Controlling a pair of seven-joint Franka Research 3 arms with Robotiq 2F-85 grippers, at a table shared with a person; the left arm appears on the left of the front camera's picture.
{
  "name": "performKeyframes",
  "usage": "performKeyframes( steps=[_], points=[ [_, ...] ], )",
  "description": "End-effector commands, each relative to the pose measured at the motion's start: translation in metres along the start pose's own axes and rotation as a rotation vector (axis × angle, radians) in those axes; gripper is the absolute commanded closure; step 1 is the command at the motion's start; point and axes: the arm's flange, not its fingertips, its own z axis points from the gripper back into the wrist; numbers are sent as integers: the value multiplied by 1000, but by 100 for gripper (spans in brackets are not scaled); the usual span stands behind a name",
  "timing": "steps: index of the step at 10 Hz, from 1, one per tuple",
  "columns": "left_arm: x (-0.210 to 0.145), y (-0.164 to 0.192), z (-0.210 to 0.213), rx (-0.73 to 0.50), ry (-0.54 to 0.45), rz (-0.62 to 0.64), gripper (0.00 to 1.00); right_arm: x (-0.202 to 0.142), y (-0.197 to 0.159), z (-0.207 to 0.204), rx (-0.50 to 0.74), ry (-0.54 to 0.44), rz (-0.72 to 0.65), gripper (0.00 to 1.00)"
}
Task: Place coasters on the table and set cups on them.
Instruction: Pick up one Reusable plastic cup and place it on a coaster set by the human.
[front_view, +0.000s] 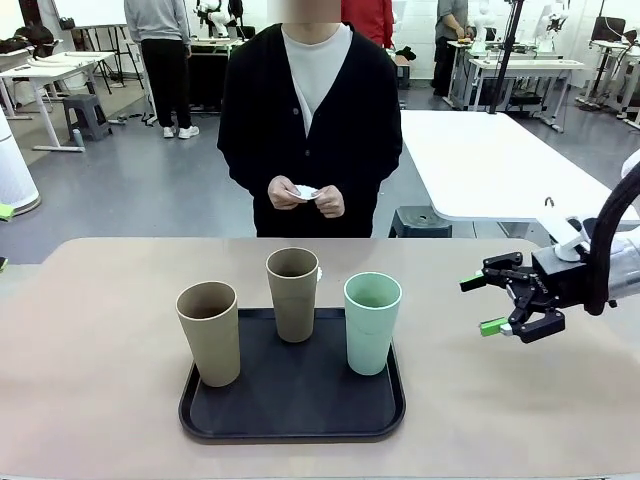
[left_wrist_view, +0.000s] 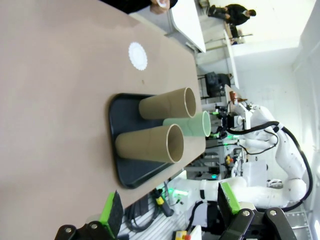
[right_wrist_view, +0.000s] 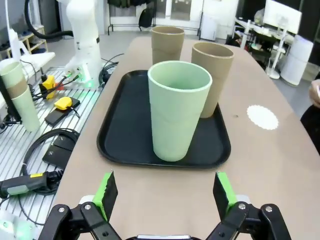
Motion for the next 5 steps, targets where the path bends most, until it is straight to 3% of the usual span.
performKeyframes(
  steps=[1,5],
  points=[
    [-1,1,1,-7,-3,0,0,5,3,5,11,-1,22,0],
    [-1,1,1,-7,-3,0,0,5,3,5,11,-1,22,0]
  ],
)
